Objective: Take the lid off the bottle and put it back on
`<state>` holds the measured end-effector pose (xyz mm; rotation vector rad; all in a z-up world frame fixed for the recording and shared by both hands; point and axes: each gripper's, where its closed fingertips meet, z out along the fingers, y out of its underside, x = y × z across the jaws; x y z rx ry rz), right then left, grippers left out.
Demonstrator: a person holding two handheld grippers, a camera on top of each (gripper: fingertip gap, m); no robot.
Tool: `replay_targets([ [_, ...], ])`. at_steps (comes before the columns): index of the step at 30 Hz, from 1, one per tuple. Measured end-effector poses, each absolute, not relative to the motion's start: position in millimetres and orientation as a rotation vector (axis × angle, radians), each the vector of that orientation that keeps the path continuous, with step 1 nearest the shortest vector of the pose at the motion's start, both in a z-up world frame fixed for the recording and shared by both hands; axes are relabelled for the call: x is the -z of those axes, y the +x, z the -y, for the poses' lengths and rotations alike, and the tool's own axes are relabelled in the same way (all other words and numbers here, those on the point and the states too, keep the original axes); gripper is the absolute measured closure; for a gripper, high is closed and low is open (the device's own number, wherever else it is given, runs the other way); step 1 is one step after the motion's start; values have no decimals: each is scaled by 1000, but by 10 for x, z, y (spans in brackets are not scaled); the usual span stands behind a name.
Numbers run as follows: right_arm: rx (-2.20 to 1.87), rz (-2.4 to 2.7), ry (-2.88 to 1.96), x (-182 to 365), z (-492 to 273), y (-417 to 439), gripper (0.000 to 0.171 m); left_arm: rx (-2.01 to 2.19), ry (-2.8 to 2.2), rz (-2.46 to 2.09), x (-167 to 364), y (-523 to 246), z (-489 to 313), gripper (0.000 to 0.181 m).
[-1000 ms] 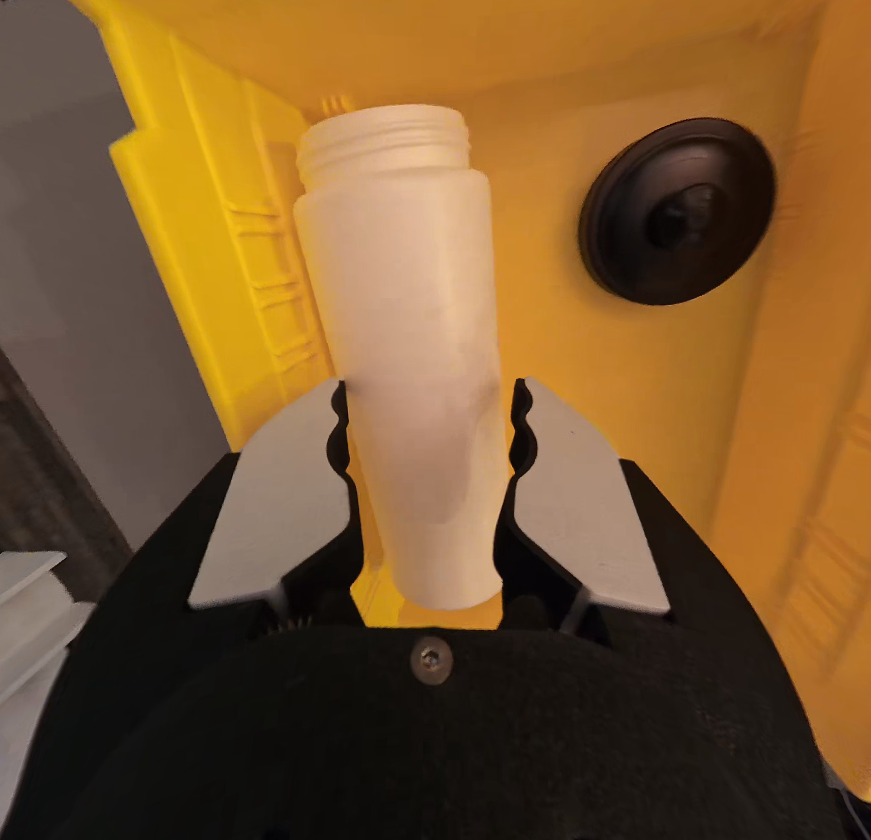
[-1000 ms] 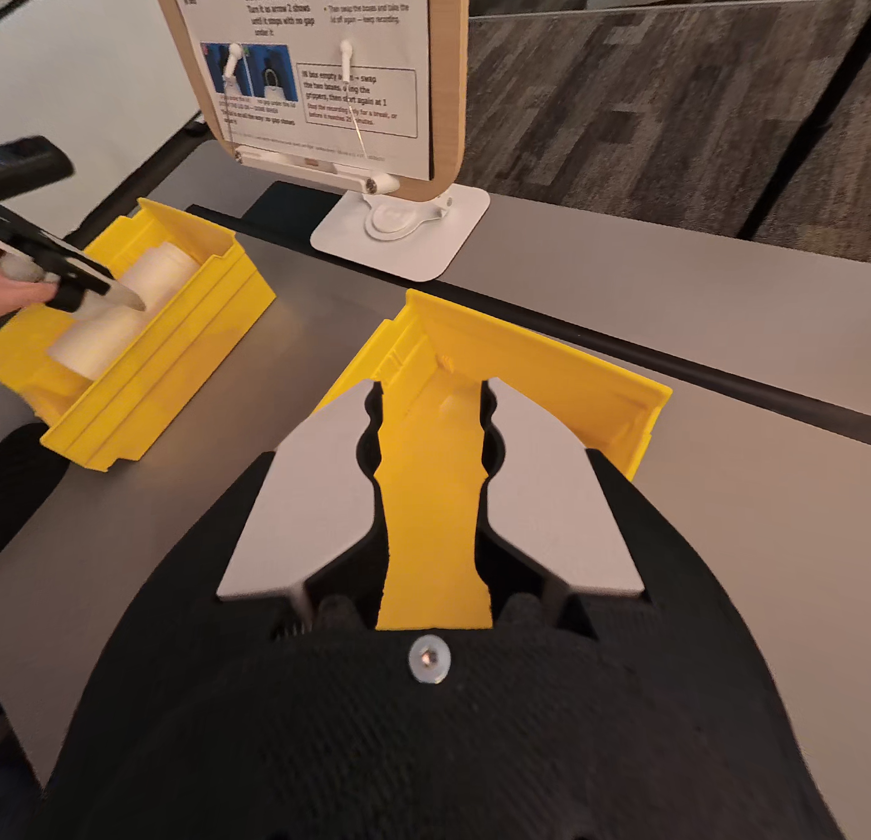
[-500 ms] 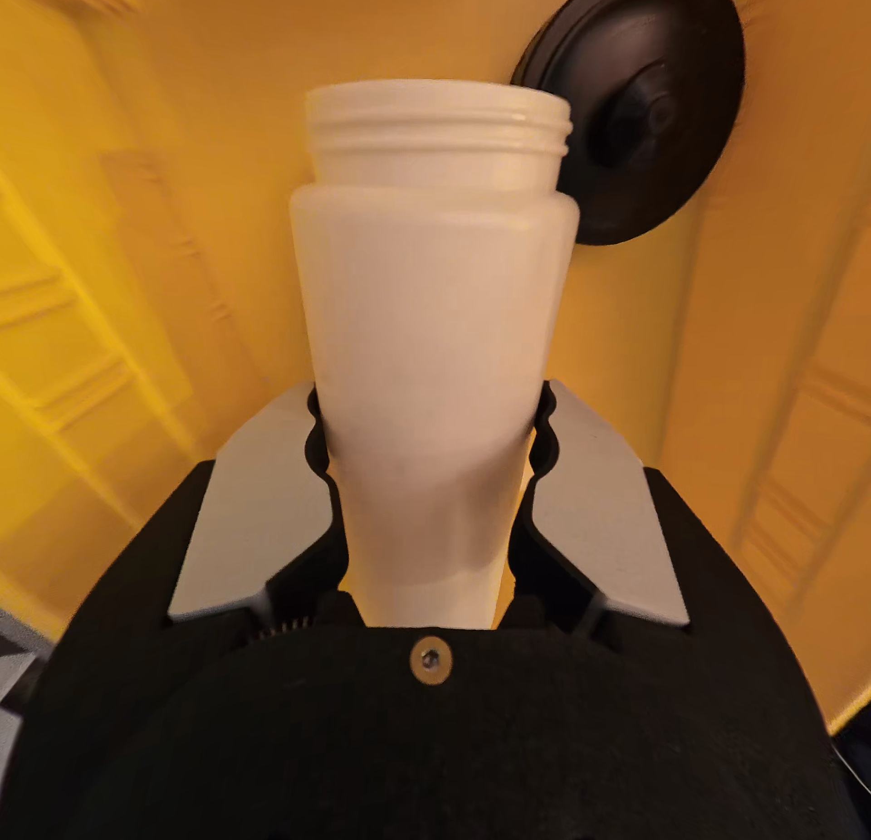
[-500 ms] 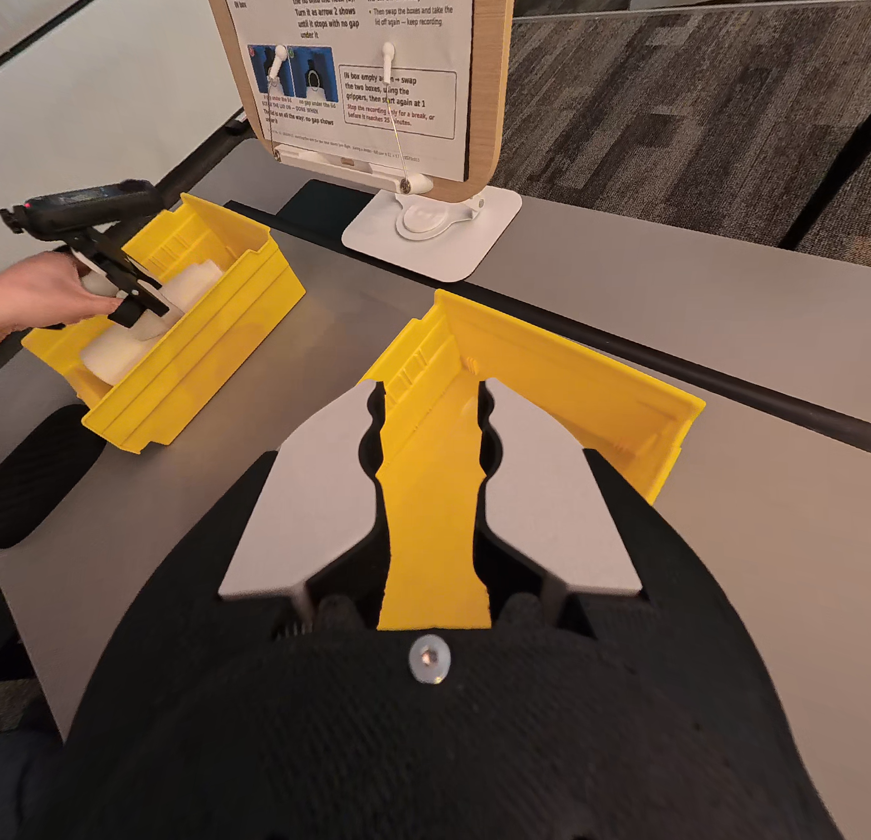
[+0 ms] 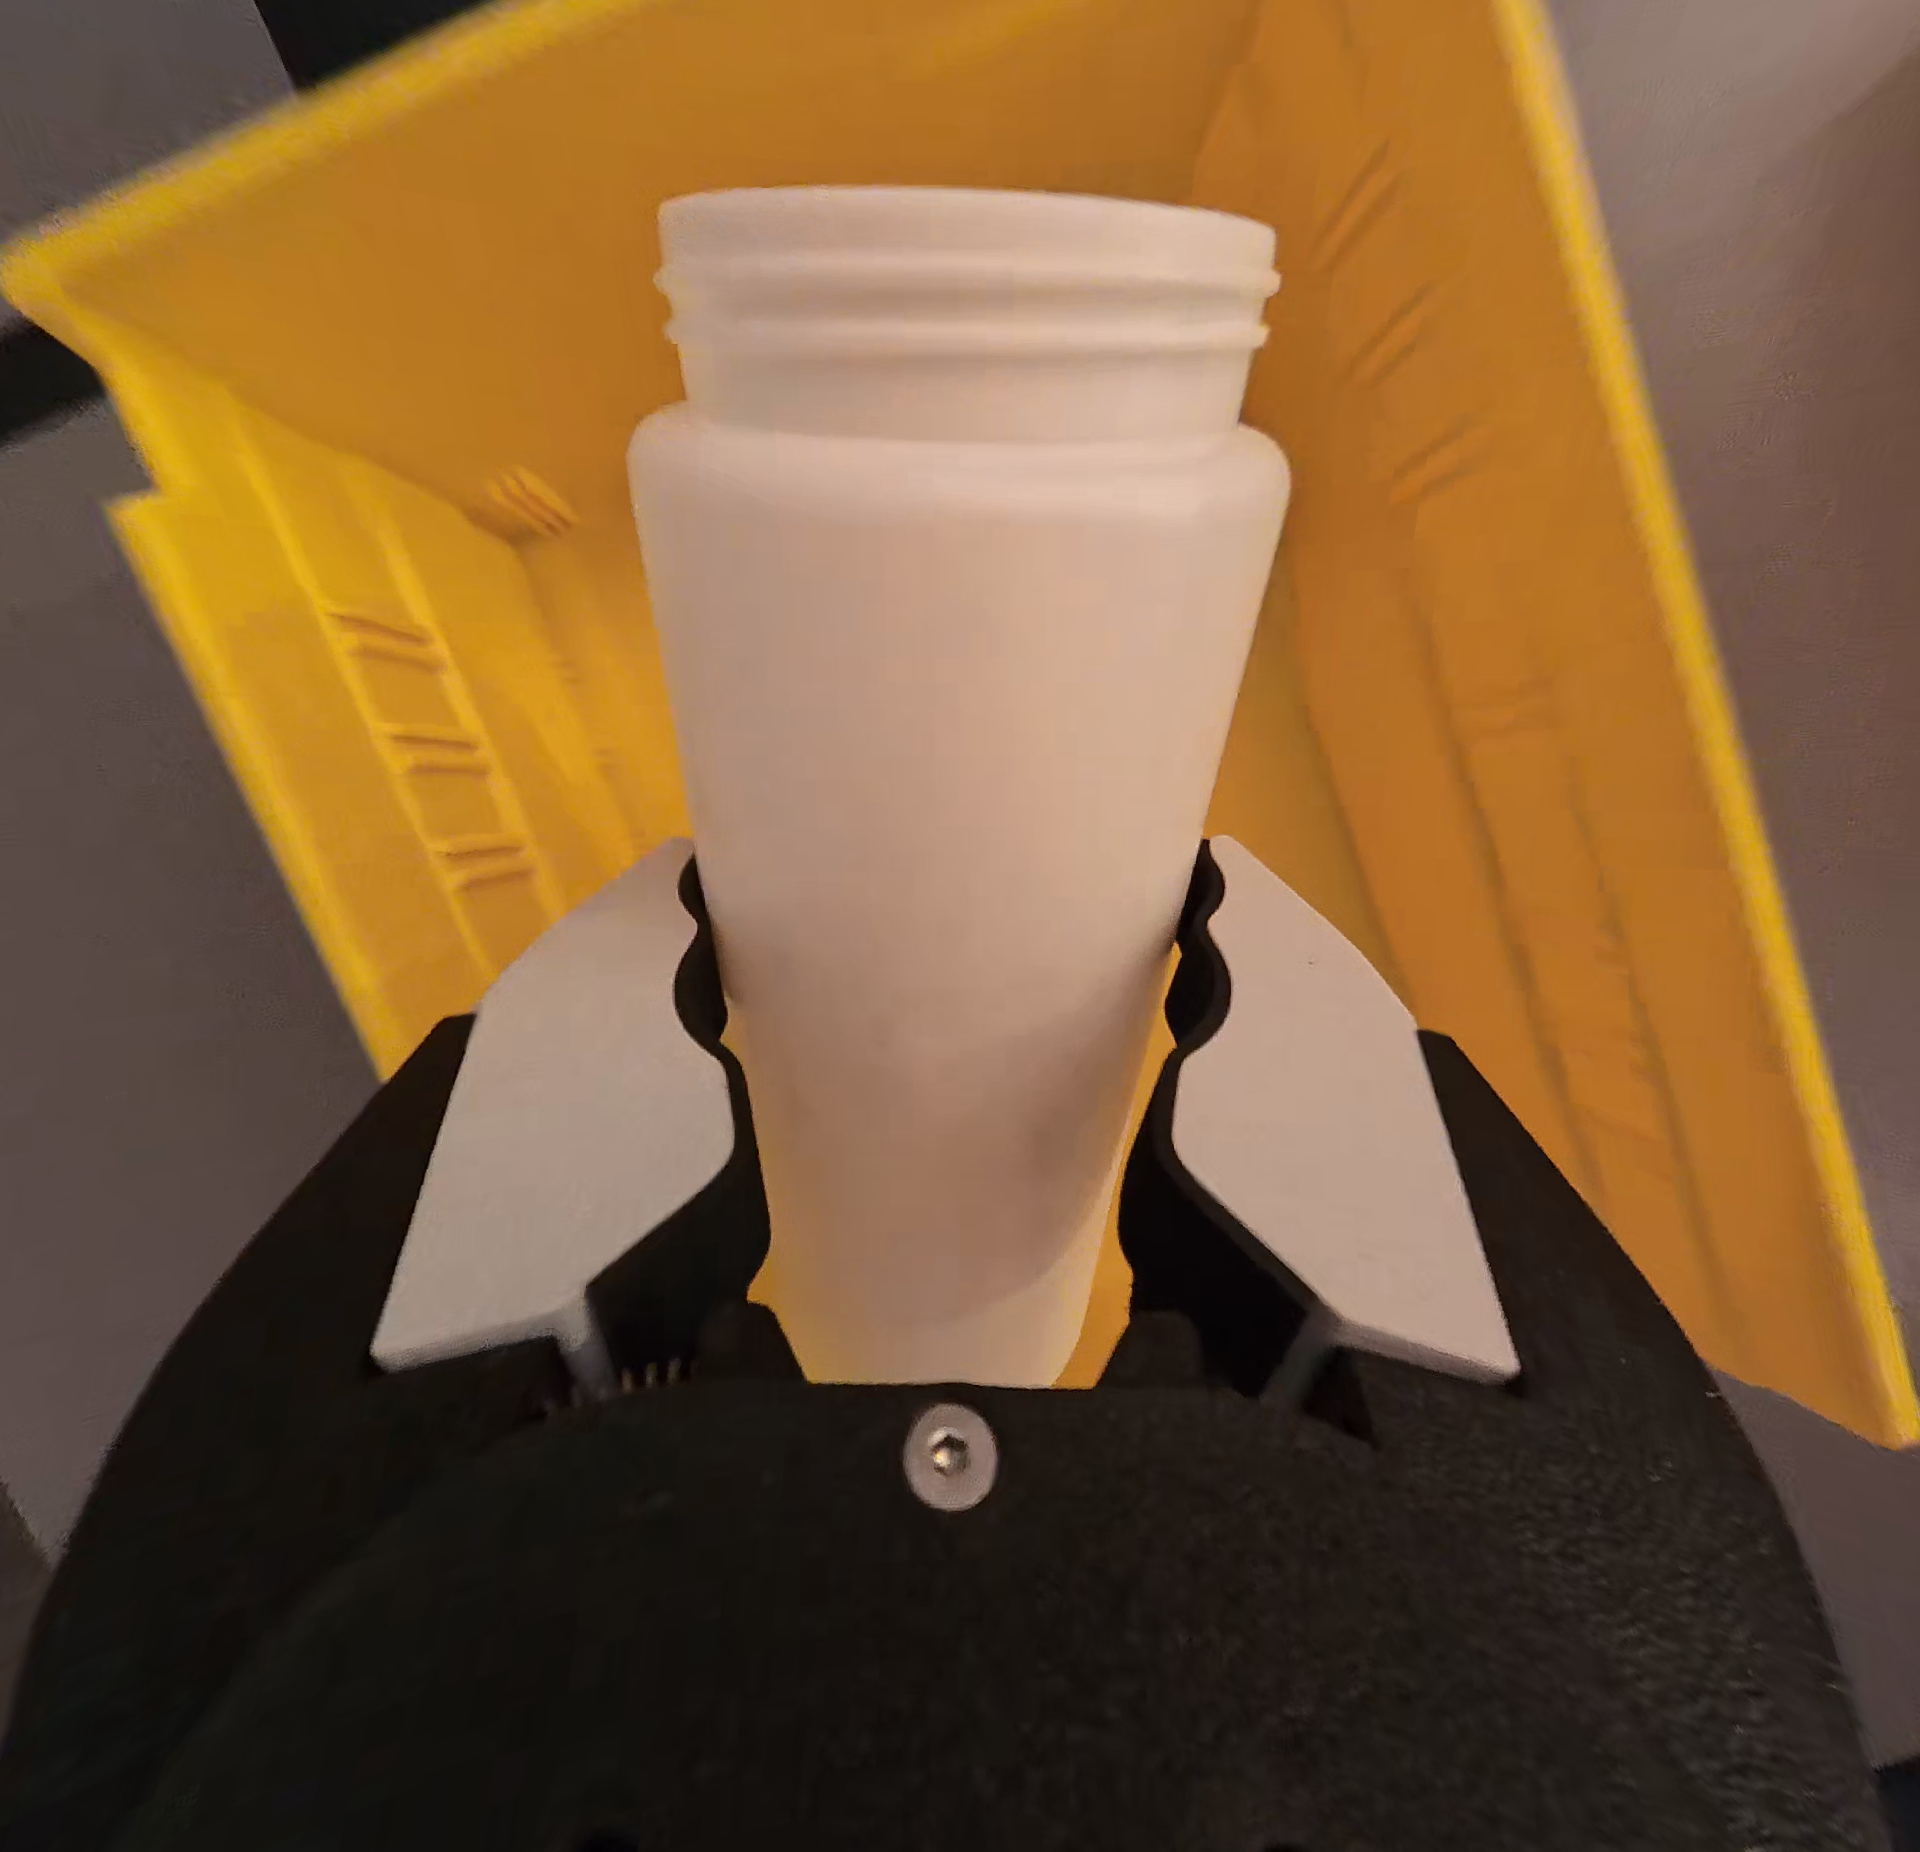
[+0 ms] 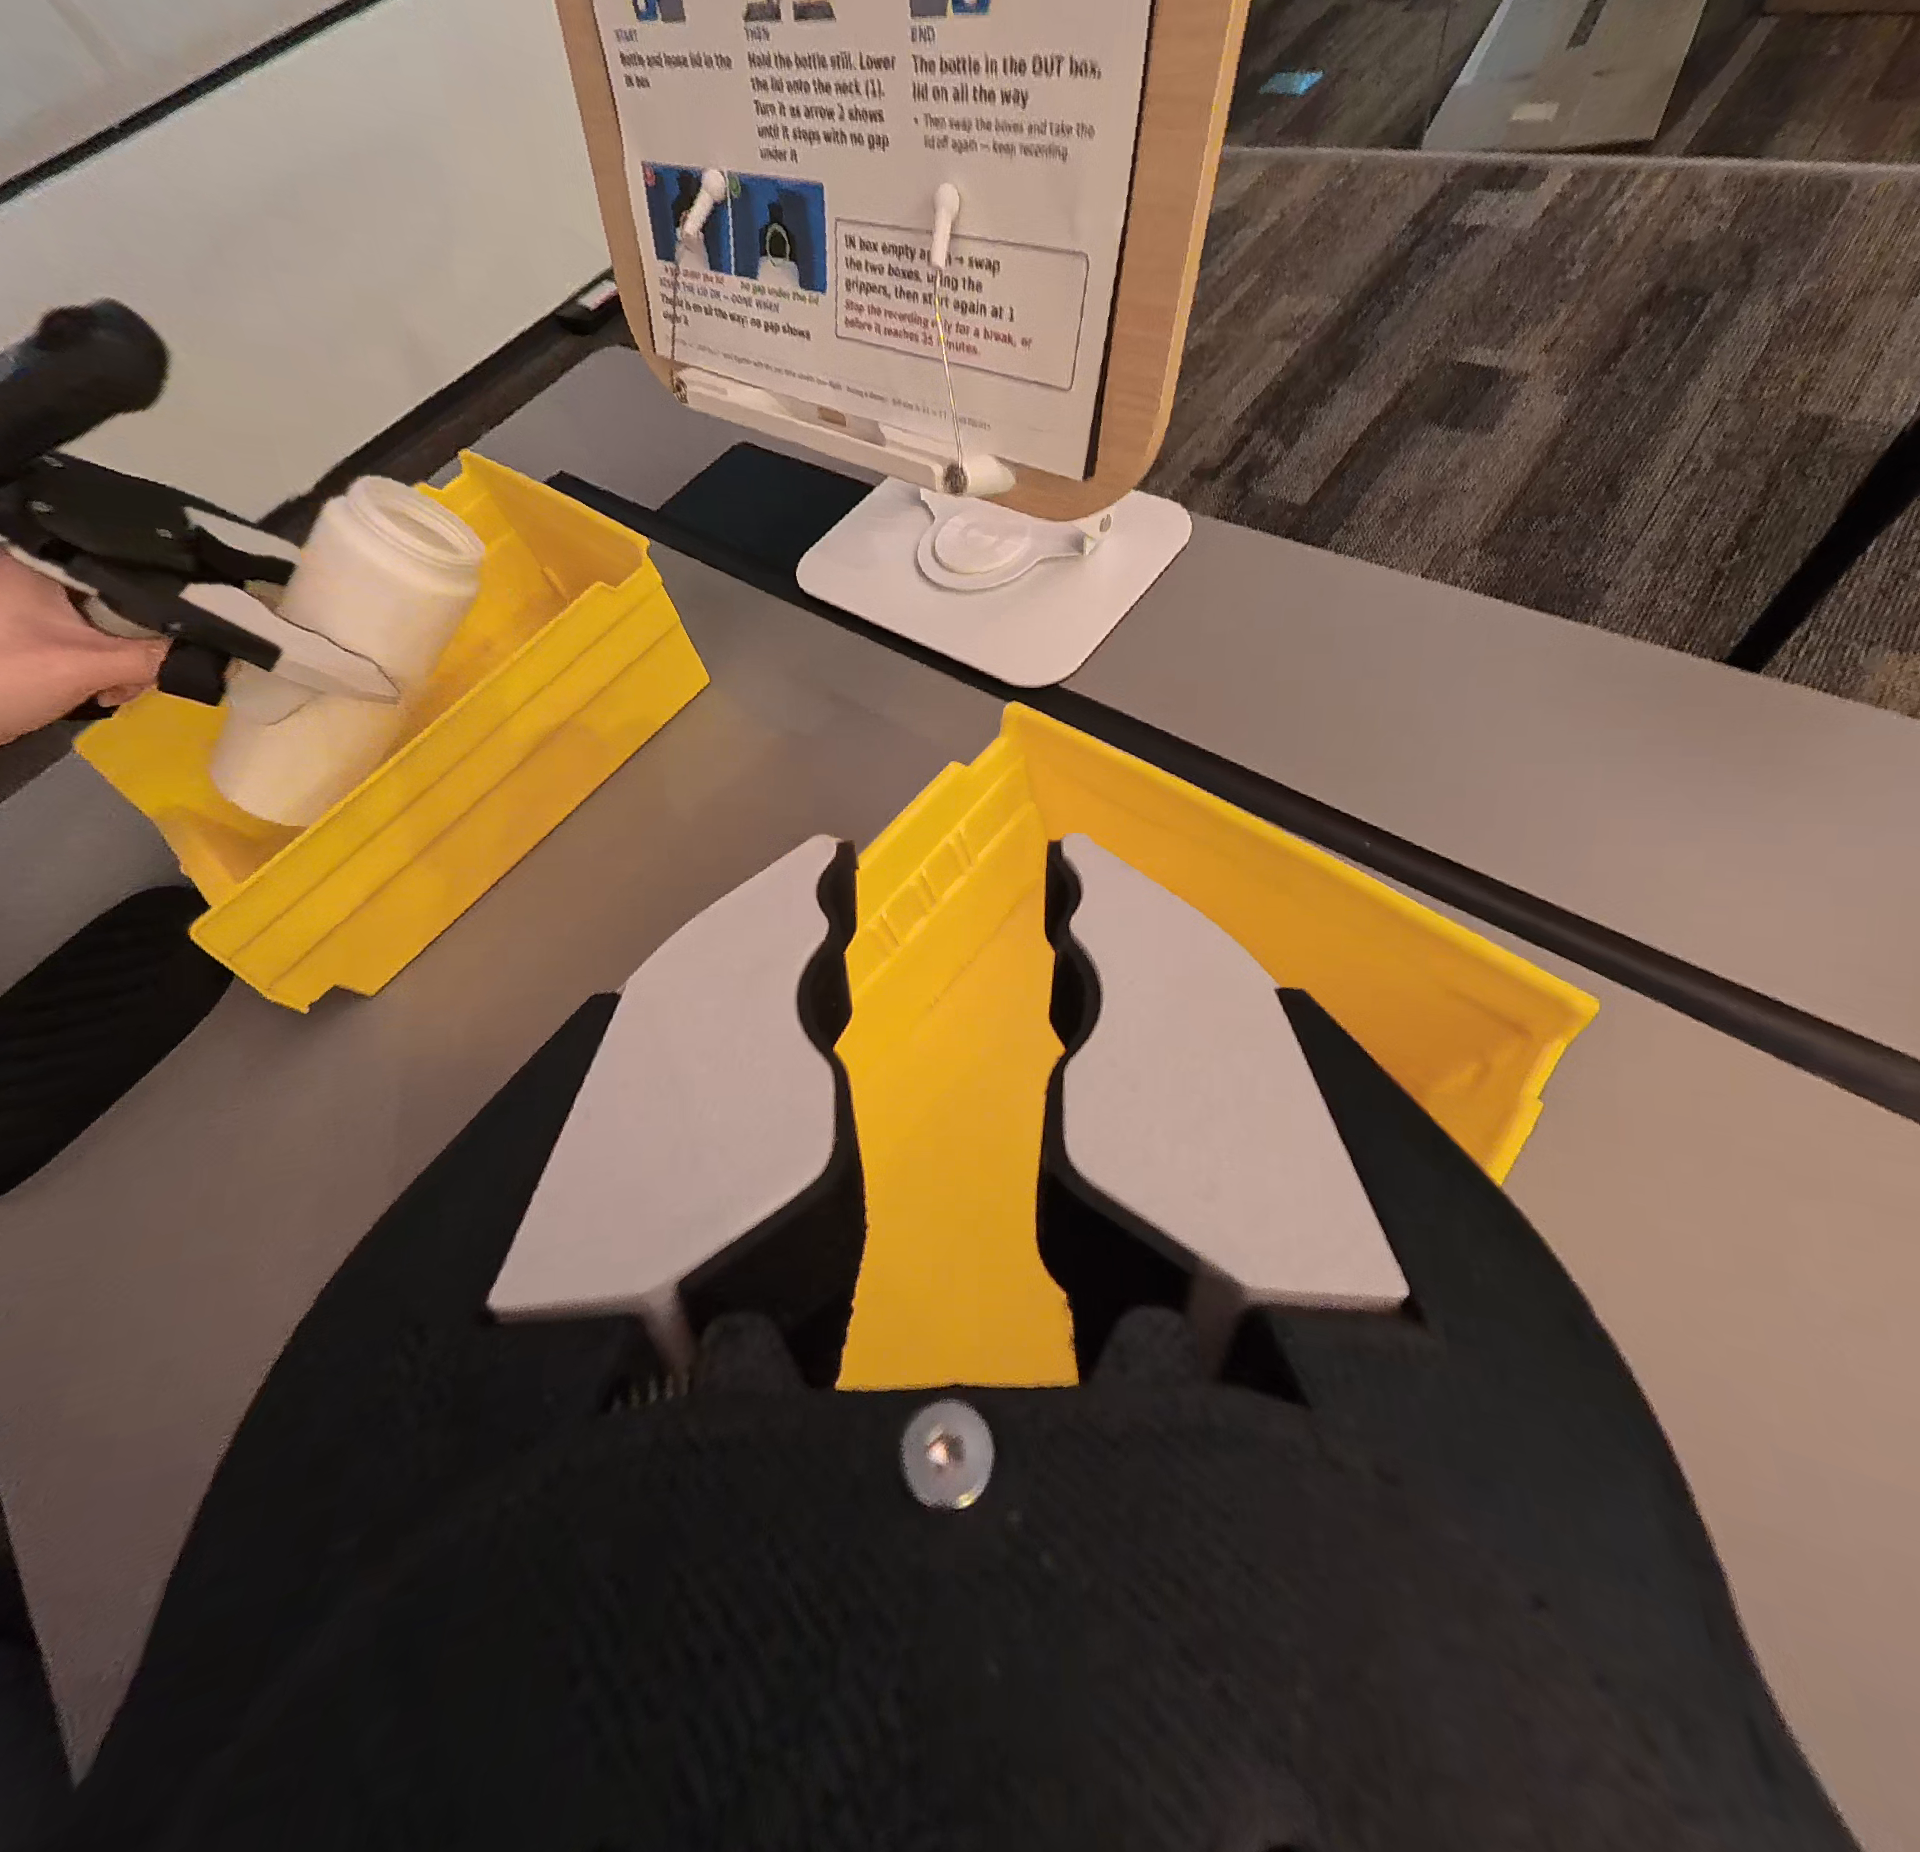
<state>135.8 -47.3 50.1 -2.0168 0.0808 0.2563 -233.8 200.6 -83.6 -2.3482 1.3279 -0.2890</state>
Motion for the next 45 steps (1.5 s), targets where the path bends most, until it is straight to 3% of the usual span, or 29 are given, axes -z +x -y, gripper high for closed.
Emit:
replay_targets([
  [5, -251, -33, -1903, -712, 442, 1274, 136, 531, -2070, -1257, 85, -2053, -1789, 97],
  [9, -209, -3, -1829, -867, 447, 1231, 136, 877, -1793, -1248, -641, -1619, -1155, 97],
  [12, -207, 13, -1801, -924, 461, 1197, 136, 1040, -1658, -1260, -852, -1287, -640, 97],
  [19, -229, 30, -1803, -908, 482, 1175, 136, 1149, -1460, -1194, -347, -523, -118, 97],
  [32, -247, 25, -1810, -883, 485, 1236, 136, 1035, -1351, -1154, 456, -175, -423, 97],
  [43, -262, 13, -1818, -869, 501, 1258, 136, 1003, -1371, -1104, 501, -210, -507, 96],
  [45, -266, 11, -1820, -863, 501, 1262, 136, 994, -1361, -1073, 485, -232, -520, 84],
])
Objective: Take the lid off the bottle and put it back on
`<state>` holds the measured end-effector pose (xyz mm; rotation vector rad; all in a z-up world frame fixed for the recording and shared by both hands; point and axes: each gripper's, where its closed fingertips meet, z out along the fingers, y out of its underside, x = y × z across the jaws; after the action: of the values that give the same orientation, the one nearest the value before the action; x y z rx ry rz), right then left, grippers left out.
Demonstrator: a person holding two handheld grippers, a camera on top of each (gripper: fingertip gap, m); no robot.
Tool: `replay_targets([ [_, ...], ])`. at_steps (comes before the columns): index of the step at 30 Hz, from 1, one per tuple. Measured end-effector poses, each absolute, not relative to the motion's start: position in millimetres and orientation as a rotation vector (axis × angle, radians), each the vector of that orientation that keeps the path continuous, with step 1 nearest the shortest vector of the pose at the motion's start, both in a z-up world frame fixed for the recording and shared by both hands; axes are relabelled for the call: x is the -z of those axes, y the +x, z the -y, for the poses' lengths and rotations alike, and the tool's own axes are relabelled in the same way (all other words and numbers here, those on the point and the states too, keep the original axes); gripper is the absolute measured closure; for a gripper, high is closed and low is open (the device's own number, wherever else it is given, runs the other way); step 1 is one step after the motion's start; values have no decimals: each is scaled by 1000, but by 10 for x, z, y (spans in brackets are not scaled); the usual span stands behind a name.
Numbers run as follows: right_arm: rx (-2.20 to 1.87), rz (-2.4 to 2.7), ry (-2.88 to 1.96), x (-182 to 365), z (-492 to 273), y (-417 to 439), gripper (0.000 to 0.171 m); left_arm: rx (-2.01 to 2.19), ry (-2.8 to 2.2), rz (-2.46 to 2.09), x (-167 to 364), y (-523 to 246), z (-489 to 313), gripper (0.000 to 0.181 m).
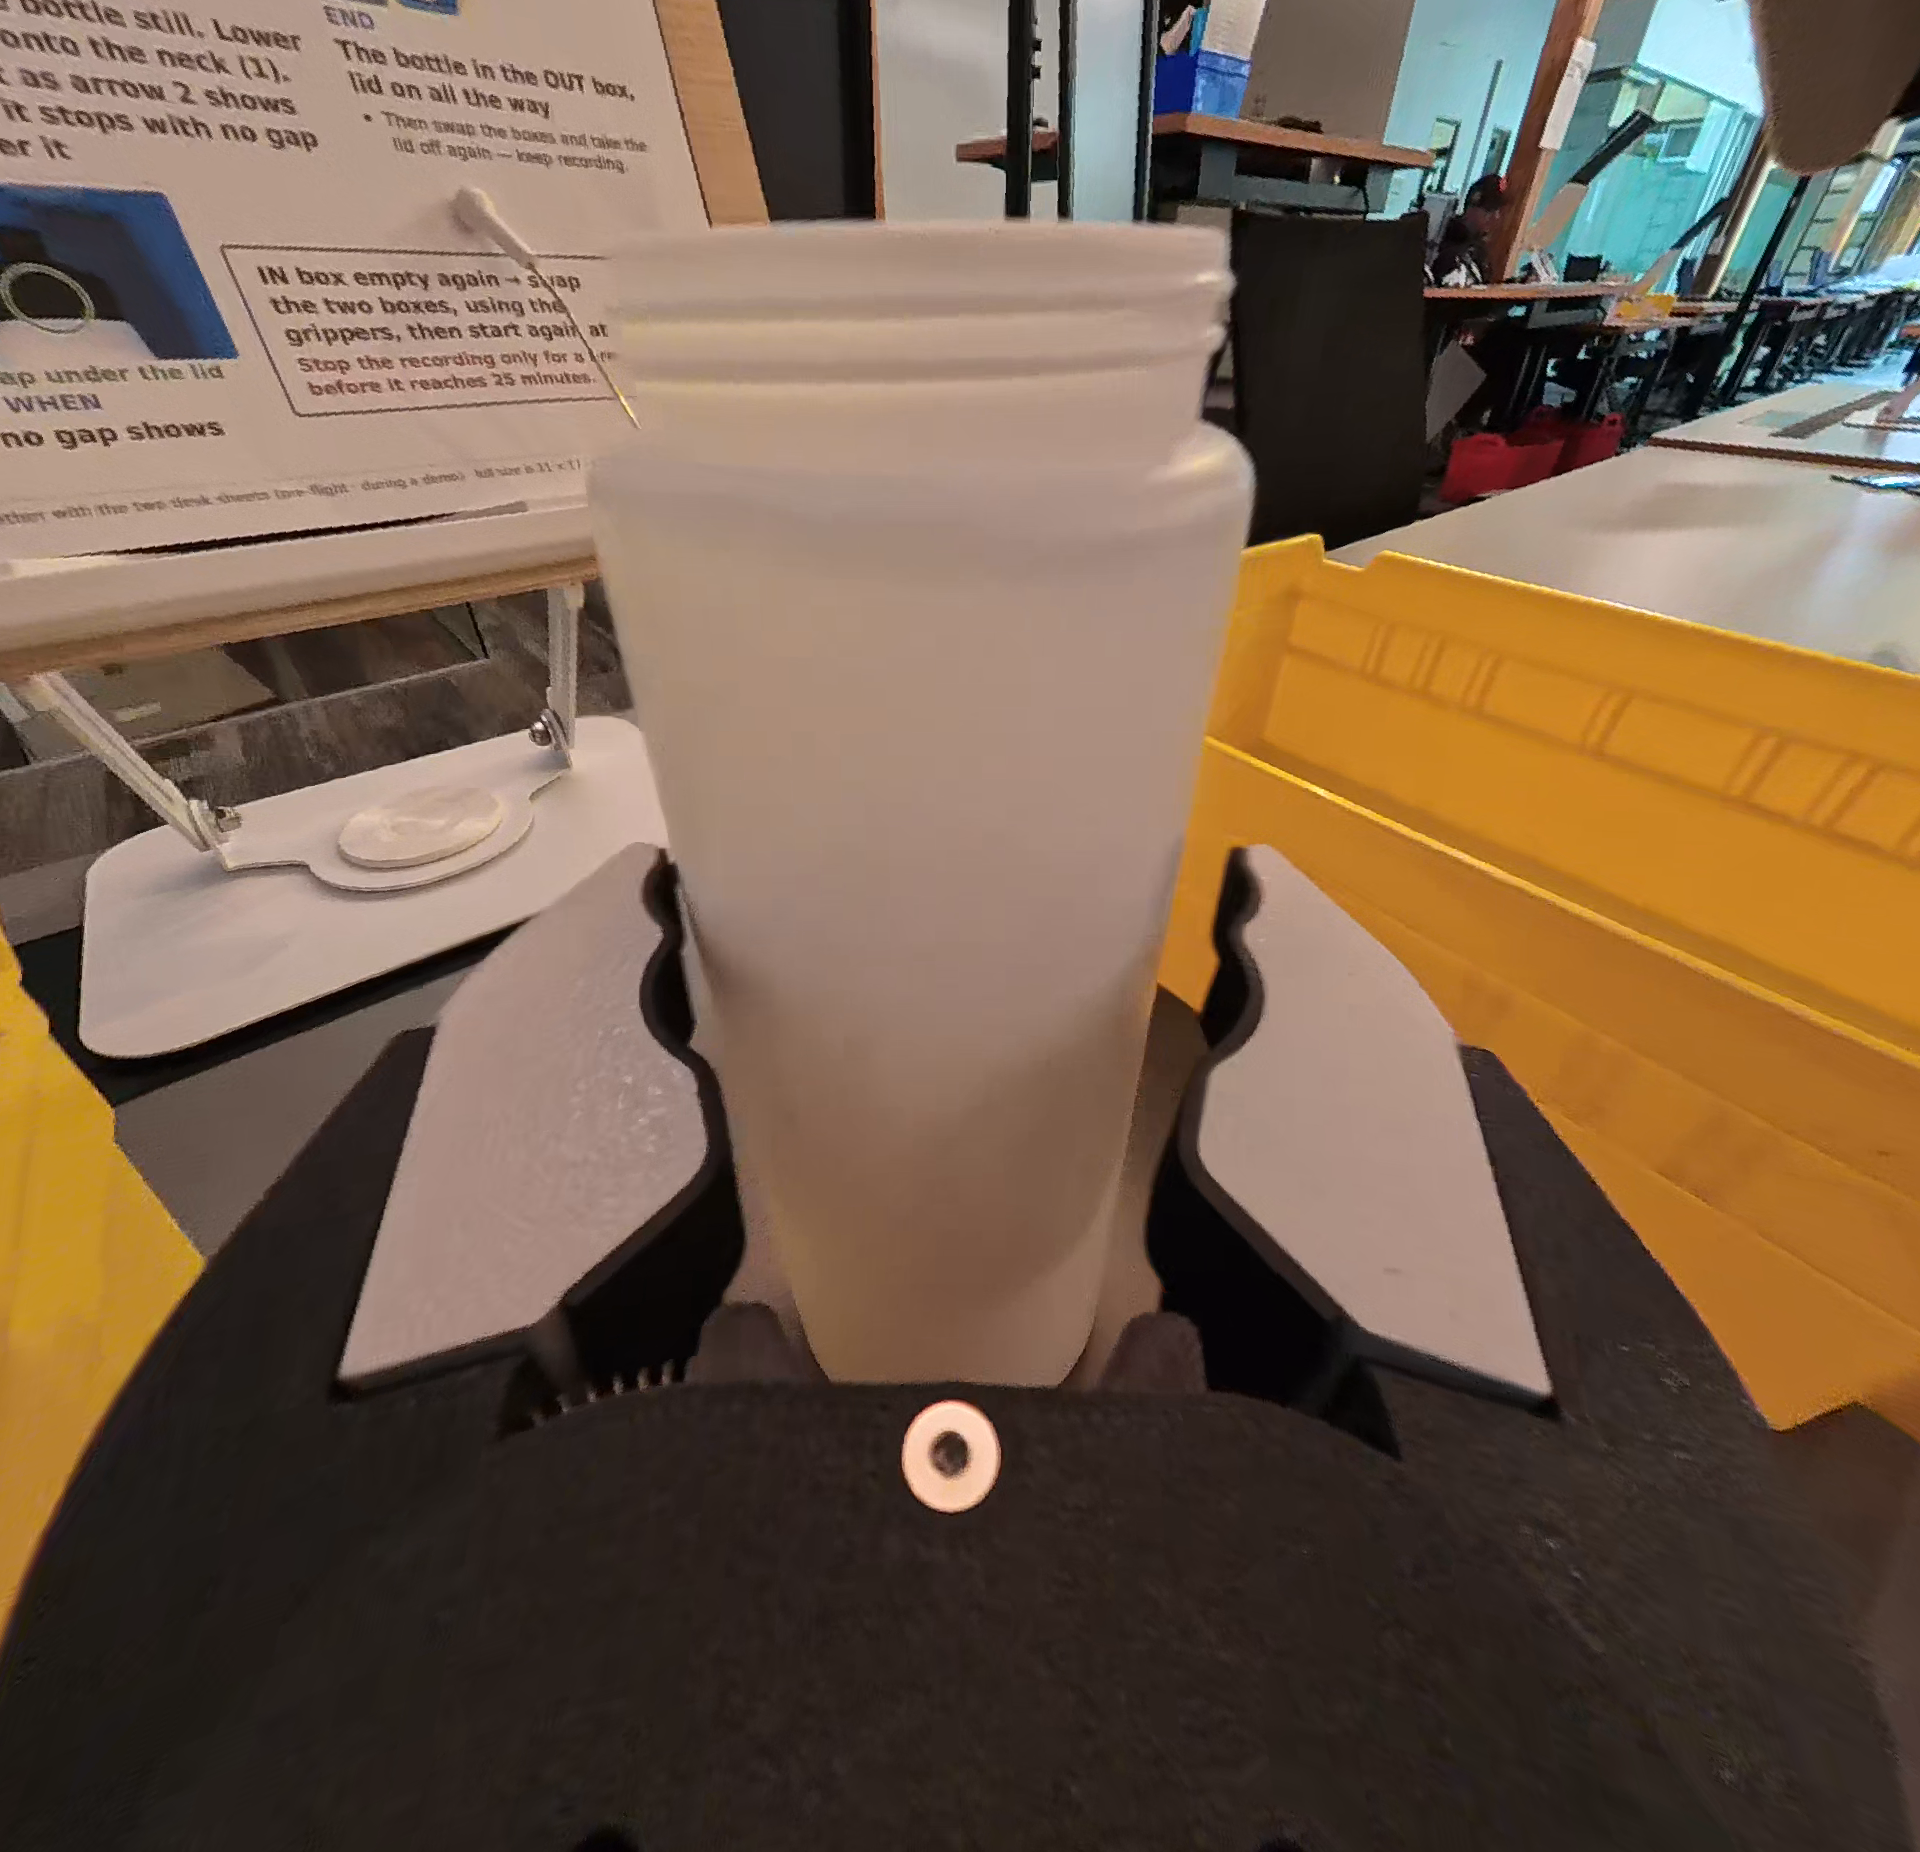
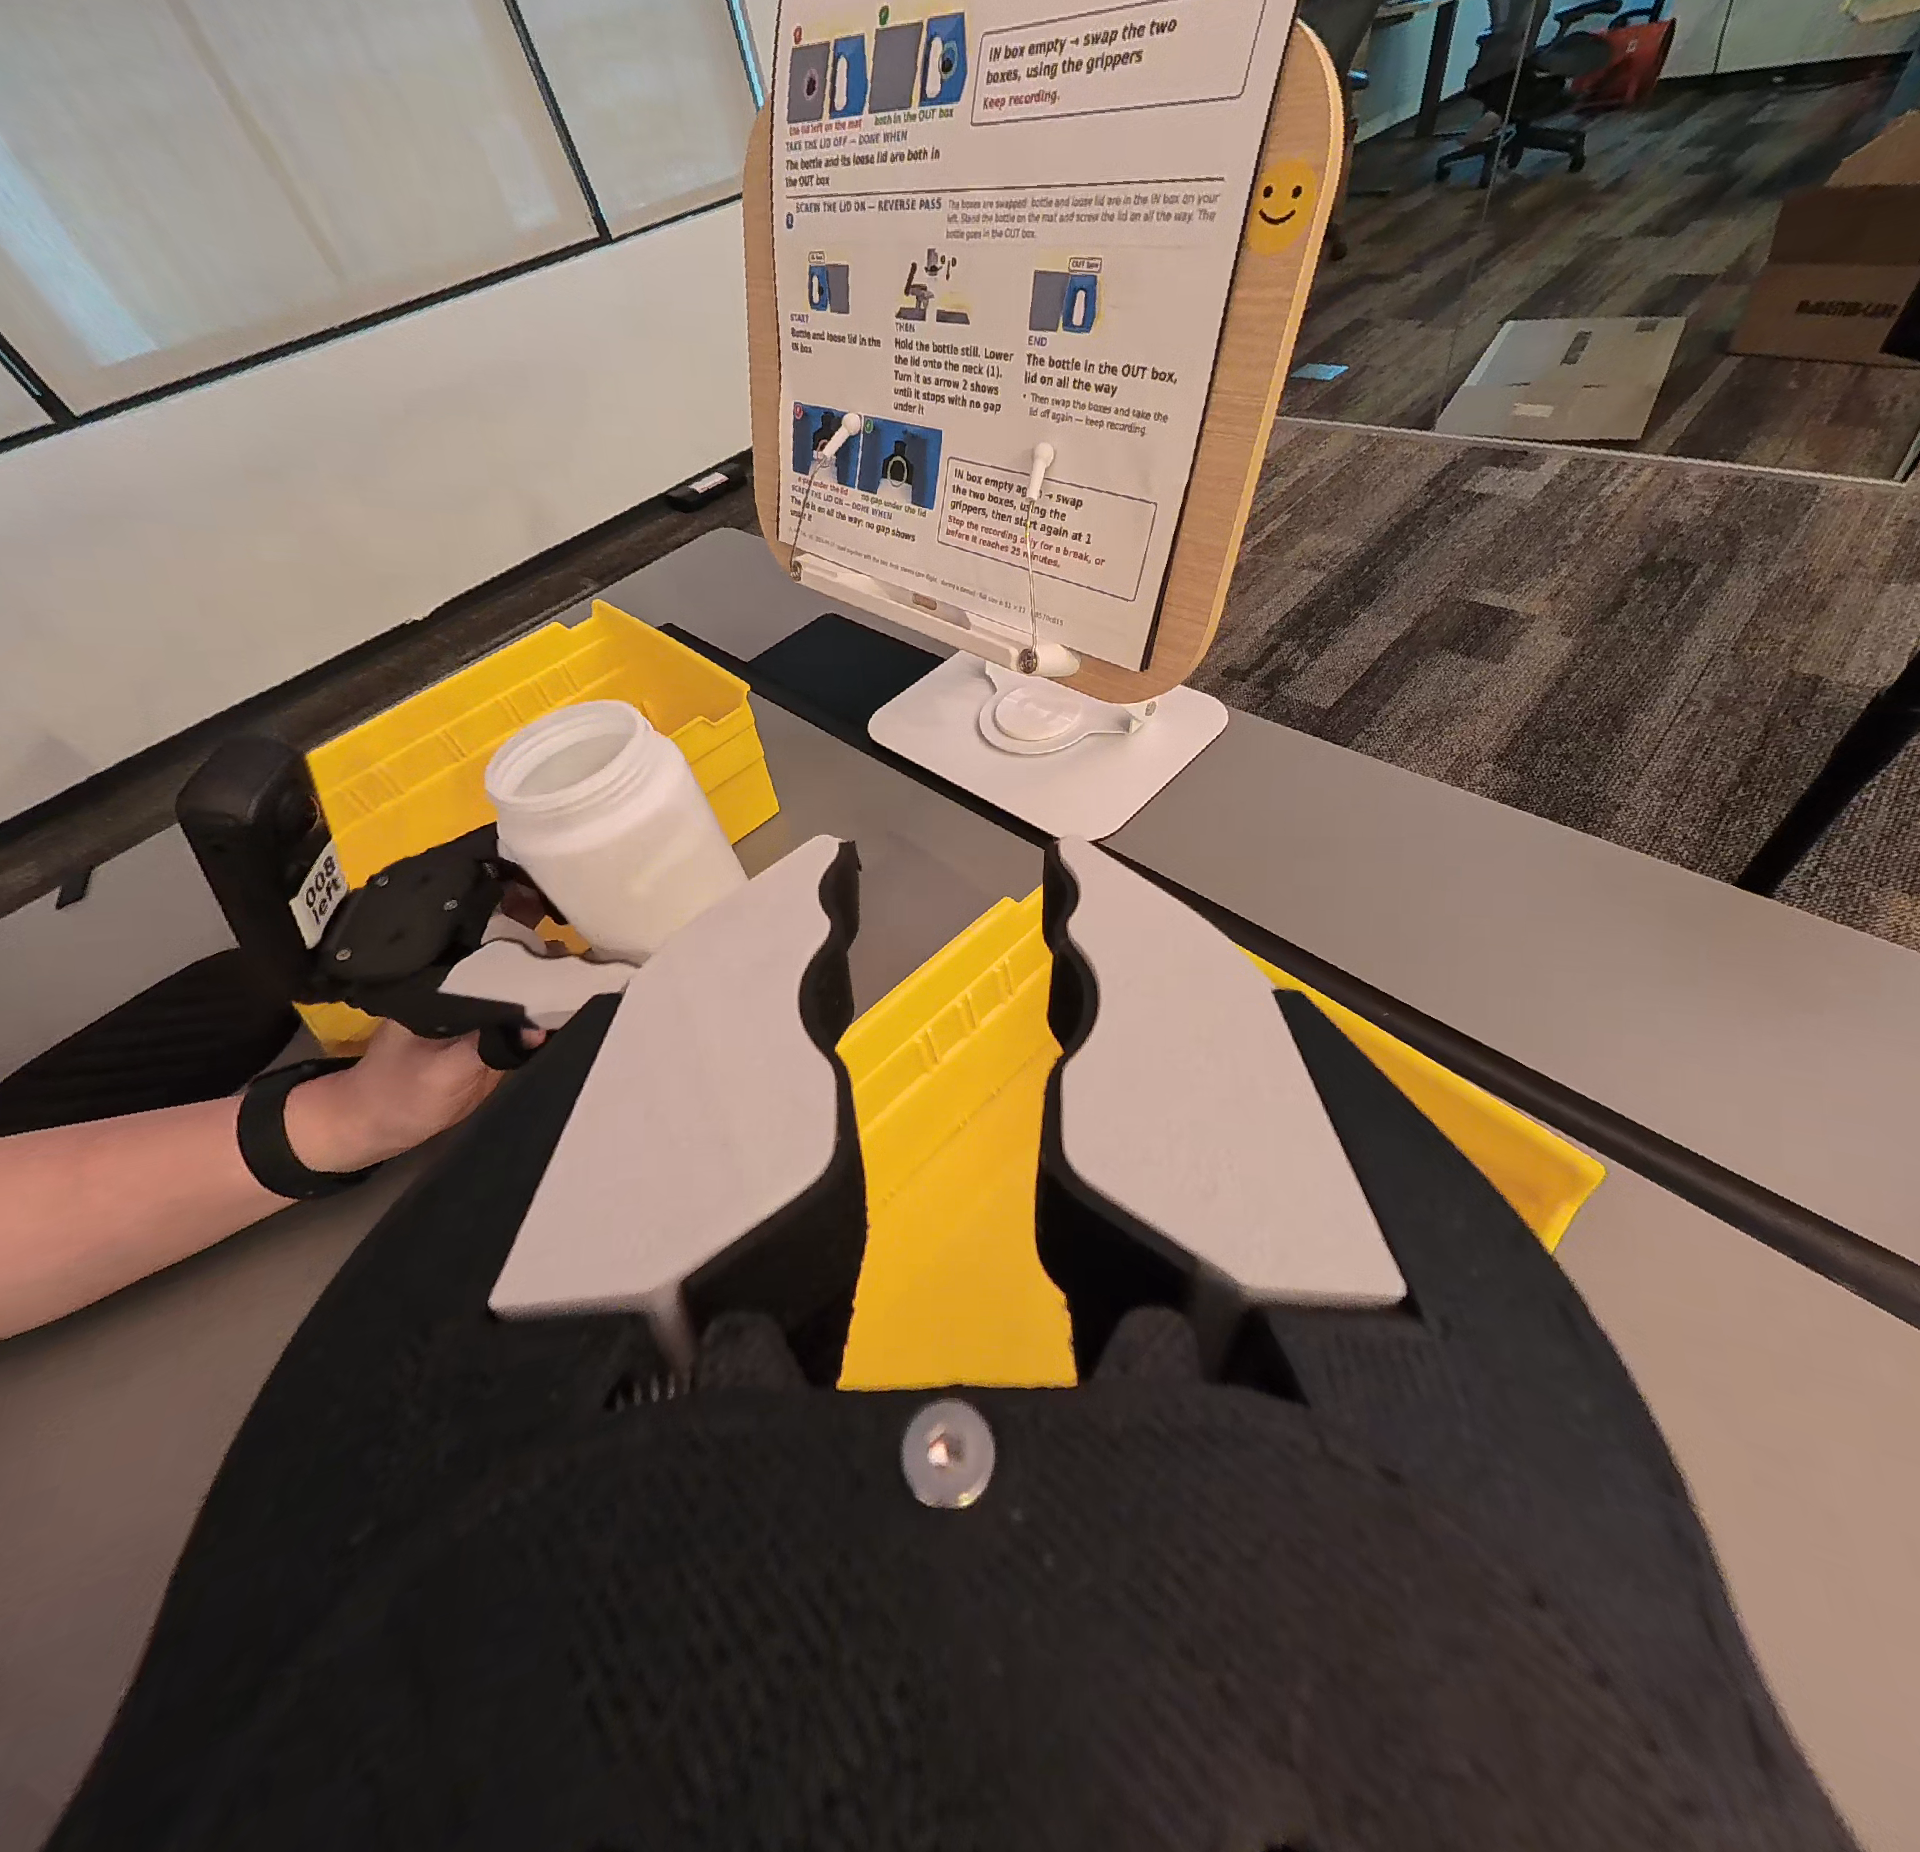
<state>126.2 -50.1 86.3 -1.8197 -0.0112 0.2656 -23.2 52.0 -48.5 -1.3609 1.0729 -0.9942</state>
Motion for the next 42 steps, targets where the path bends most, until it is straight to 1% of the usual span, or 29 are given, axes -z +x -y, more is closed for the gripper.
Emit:
replay_targets([
  [1, -266, 11, -1820, -861, 501, 1263, 136, 1000, -1339, -1078, 467, -240, -488, 78],
  [6, -264, 2, -1822, -853, 503, 1287, 136, 895, -1345, -1072, 405, -329, -460, 74],
  [7, -265, 1, -1821, -853, 506, 1289, 136, 893, -1359, -1060, 370, -362, -444, 72],
  [10, -263, 1, -1819, -858, 516, 1294, 136, 953, -1389, -991, 154, -538, -311, 73],
  [11, -262, 0, -1817, -862, 518, 1299, 136, 1015, -1368, -979, 25, -606, -199, 75],
  [14, -271, 0, -1812, -872, 522, 1294, 136, 1053, -1243, -915, -470, -963, -28, 99],
  [15, -280, 4, -1808, -883, 525, 1279, 136, 1015, -1181, -852, -687, -1142, -74, 103],
  [18, -340, 24, -1783, -952, 554, 1190, 136, 803, -1101, -721, -1187, -1692, -471, 110],
  [20, -368, 32, -1752, -1022, 576, 1146, 136, 728, -1167, -732, -1246, -1902, -833, 110],
  [22, -386, 36, -1736, -1060, 592, 1119, 136, 704, -1302, -815, -1043, -1959, -1225, 110],
  [24, -399, 36, -1735, -1063, 598, 1106, 136, 703, -1480, -917, -637, -1943, -1582, 104],
  [26, -402, 34, -1743, -1045, 595, 1107, 136, 788, -1599, -1075, -176, -1831, -1715, 106],
  [27, -400, 31, -1748, -1030, 590, 1114, 136, 817, -1655, -1134, 51, -1789, -1762, 110],
  [28, -398, 28, -1755, -1015, 584, 1122, 136, 820, -1720, -1187, 277, -1762, -1813, 109],
  [31, -398, 20, -1770, -974, 566, 1142, 136, 680, -1766, -1360, 750, -1713, -1974, 108],
  [35, -417, 17, -1782, -933, 545, 1144, 136, 485, -1716, -1589, 1176, -1624, -2107, 106],
  [36, -427, 17, -1784, -925, 543, 1138, 136, 462, -1731, -1643, 1281, -1608, -2115, 103],
  [38, -433, 13, -1793, -901, 534, 1142, 136, 459, -1770, -1742, 1461, -1576, -2072, 102],
  [40, -419, 6, -1806, -870, 522, 1164, 136, 446, -1789, -1797, 1564, -1534, -2051, 99],
  [42, -415, 2, -1818, -843, 509, 1172, 136, 449, -1805, -1796, 1601, -1482, -2059, 102],
])
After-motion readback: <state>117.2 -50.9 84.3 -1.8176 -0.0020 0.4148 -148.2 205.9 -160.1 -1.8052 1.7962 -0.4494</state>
